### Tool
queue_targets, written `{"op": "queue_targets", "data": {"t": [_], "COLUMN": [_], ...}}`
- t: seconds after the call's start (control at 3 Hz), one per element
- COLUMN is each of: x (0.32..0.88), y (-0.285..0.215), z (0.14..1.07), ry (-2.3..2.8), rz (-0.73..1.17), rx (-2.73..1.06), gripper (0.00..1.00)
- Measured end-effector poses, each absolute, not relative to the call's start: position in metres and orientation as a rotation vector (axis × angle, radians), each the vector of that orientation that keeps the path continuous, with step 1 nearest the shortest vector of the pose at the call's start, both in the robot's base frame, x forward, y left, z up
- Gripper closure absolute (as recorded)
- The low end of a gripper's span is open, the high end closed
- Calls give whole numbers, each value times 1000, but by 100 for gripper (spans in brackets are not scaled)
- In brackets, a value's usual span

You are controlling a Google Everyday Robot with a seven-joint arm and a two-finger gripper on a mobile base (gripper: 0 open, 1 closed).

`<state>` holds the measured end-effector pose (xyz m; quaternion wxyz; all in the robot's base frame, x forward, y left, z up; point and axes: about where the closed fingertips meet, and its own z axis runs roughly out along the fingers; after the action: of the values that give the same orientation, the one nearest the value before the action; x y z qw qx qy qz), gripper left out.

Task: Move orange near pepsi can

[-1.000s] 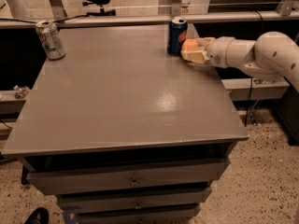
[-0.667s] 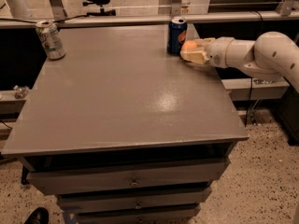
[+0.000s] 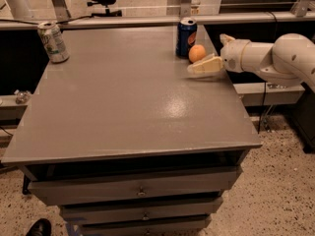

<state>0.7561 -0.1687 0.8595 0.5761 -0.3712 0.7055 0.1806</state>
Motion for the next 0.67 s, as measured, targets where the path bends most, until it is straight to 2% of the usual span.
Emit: {"op": "queue_targets", "data": {"t": [0.67], "x": [693], "y": [-185], "z": [898], "ry": [1627], "rz": [466], "rx": [-885], "gripper": [0]}}
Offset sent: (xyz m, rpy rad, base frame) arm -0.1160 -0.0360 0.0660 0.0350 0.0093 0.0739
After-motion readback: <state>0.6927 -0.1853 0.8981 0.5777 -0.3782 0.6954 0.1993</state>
